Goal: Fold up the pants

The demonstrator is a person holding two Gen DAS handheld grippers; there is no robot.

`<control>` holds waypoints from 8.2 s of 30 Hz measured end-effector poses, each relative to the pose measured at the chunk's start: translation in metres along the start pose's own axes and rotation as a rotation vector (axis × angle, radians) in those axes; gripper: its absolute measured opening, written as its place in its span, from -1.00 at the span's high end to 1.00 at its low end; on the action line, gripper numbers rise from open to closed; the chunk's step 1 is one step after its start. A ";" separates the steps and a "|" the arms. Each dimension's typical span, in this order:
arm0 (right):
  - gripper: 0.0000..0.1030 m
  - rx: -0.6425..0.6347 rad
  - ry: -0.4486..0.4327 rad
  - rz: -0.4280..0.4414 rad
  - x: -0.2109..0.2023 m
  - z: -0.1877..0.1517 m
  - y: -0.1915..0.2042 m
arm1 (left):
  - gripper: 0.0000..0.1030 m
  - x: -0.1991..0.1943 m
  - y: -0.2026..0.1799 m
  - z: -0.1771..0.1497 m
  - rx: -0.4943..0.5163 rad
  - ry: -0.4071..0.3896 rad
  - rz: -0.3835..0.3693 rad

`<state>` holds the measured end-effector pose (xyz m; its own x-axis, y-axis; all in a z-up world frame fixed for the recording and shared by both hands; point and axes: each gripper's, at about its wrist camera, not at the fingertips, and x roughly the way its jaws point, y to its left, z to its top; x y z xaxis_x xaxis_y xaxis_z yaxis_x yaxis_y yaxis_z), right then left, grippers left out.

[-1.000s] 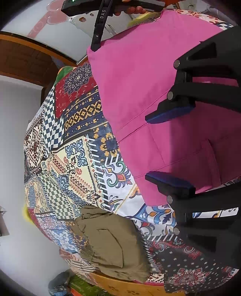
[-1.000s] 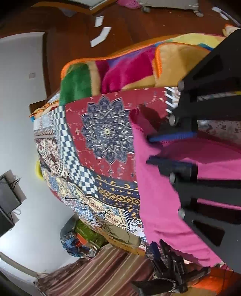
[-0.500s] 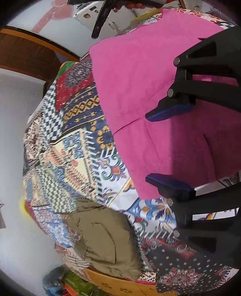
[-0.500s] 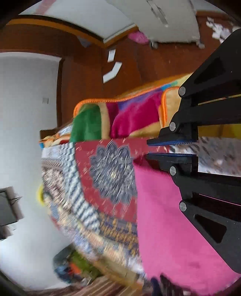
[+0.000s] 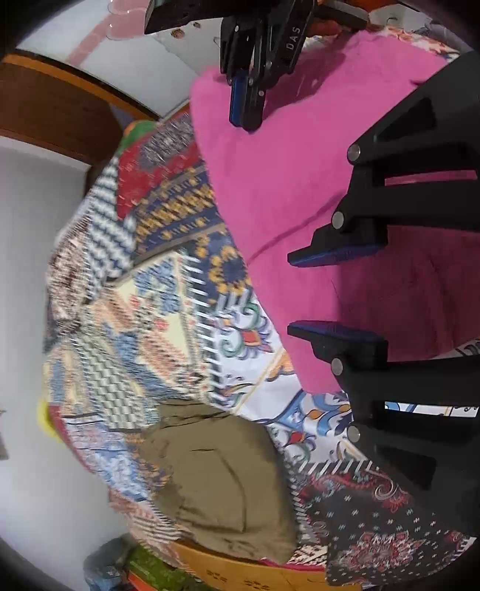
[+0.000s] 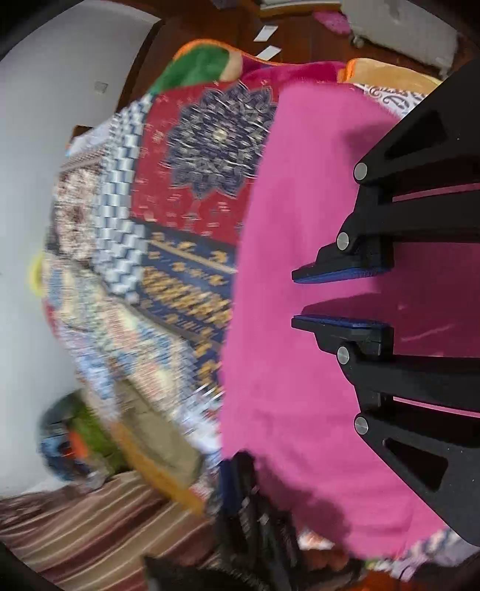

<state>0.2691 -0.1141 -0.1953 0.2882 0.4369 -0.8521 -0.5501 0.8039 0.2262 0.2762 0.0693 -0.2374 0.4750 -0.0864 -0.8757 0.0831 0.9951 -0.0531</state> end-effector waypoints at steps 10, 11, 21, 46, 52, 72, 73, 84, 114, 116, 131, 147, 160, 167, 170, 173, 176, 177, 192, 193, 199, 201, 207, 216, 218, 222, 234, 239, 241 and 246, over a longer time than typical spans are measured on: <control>1.00 0.092 0.005 -0.168 -0.020 -0.023 -0.050 | 0.28 0.010 0.003 -0.015 0.030 -0.019 0.046; 0.88 0.081 0.007 -0.227 -0.019 -0.023 -0.051 | 0.24 0.009 0.005 -0.016 0.025 -0.019 0.048; 0.14 0.113 -0.099 -0.291 -0.081 -0.036 -0.067 | -0.17 -0.035 0.046 -0.019 -0.110 -0.099 0.057; -0.07 0.018 -0.169 -0.033 -0.092 -0.061 0.051 | -0.58 -0.112 0.028 -0.109 -0.208 -0.068 0.000; -0.07 -0.065 -0.153 -0.024 -0.089 -0.081 0.091 | -0.58 -0.120 0.019 -0.150 -0.252 -0.023 -0.003; -0.07 -0.018 -0.098 -0.030 -0.057 -0.105 0.090 | -0.66 -0.113 -0.027 -0.154 -0.385 -0.014 -0.256; -0.09 -0.004 -0.095 -0.016 -0.056 -0.106 0.087 | -0.70 -0.112 -0.028 -0.151 -0.389 -0.014 -0.264; -0.14 0.014 -0.100 0.025 -0.054 -0.111 0.083 | -0.84 -0.092 -0.016 -0.131 -0.525 -0.021 -0.356; -0.19 -0.027 -0.090 0.005 -0.069 -0.098 0.091 | 0.51 -0.112 -0.021 -0.121 -0.372 -0.130 -0.121; -0.19 -0.039 -0.110 0.021 -0.077 -0.092 0.098 | 0.51 -0.120 -0.016 -0.128 -0.369 -0.134 -0.106; -0.16 -0.181 -0.023 0.106 -0.017 -0.061 0.182 | 0.51 -0.165 0.014 -0.171 -0.355 -0.199 -0.039; -0.15 -0.129 -0.126 0.112 -0.068 -0.072 0.161 | 0.54 -0.188 -0.025 -0.147 -0.155 -0.273 0.064; -0.20 -0.104 -0.033 0.105 -0.047 -0.104 0.141 | 0.54 -0.193 -0.079 -0.117 -0.004 -0.305 0.010; -0.19 -0.050 -0.080 0.163 -0.071 -0.107 0.128 | 0.58 -0.188 -0.102 -0.102 0.063 -0.302 -0.028; -0.19 -0.028 -0.129 0.129 -0.091 -0.111 0.116 | 0.59 -0.188 -0.109 -0.101 0.102 -0.292 -0.035; -0.19 -0.001 -0.132 0.069 -0.095 -0.118 0.100 | 0.59 -0.189 -0.111 -0.098 0.121 -0.293 -0.042; -0.18 0.050 -0.061 0.058 -0.074 -0.128 0.085 | 0.59 -0.189 -0.116 -0.094 0.124 -0.296 -0.060; -0.18 0.072 -0.046 0.086 -0.065 -0.132 0.082 | 0.59 -0.188 -0.119 -0.093 0.129 -0.294 -0.069; -0.20 0.085 -0.100 0.118 -0.084 -0.133 0.076 | 0.62 -0.165 -0.158 -0.068 0.156 -0.257 -0.164; -0.20 0.080 -0.116 0.108 -0.090 -0.133 0.076 | 0.62 -0.164 -0.159 -0.067 0.161 -0.256 -0.163; -0.20 0.092 -0.114 0.067 -0.094 -0.140 0.064 | 0.62 -0.162 -0.162 -0.065 0.179 -0.252 -0.176; -0.19 0.109 -0.065 0.080 -0.079 -0.143 0.061 | 0.62 -0.160 -0.165 -0.064 0.183 -0.248 -0.186; -0.21 0.126 -0.048 0.127 -0.063 -0.142 0.057 | 0.62 -0.152 -0.180 -0.061 0.205 -0.231 -0.209; -0.21 0.171 -0.122 0.109 -0.091 -0.146 0.039 | 0.62 -0.139 -0.192 -0.056 0.222 -0.203 -0.227; -0.21 0.169 -0.142 0.072 -0.103 -0.152 0.036 | 0.63 -0.136 -0.196 -0.056 0.237 -0.196 -0.224; -0.21 0.234 -0.169 0.050 -0.116 -0.165 0.018 | 0.63 -0.126 -0.205 -0.055 0.261 -0.171 -0.227; -0.21 0.382 -0.301 -0.077 -0.176 -0.193 -0.016 | 0.62 -0.066 -0.232 -0.057 0.308 0.011 -0.215; -0.21 0.396 -0.322 -0.099 -0.184 -0.193 -0.019 | 0.56 -0.050 -0.236 -0.064 0.320 0.059 -0.211; -0.21 0.391 -0.321 -0.106 -0.185 -0.192 -0.018 | 0.29 -0.048 -0.237 -0.065 0.318 0.069 -0.219; -0.21 0.375 -0.328 -0.095 -0.188 -0.188 -0.010 | -0.02 -0.052 -0.234 -0.067 0.304 0.072 -0.241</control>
<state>0.0730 -0.2803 -0.1259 0.5880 0.4098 -0.6974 -0.2072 0.9097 0.3598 0.1730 -0.1556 -0.2117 0.3484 -0.3019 -0.8874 0.4457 0.8862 -0.1265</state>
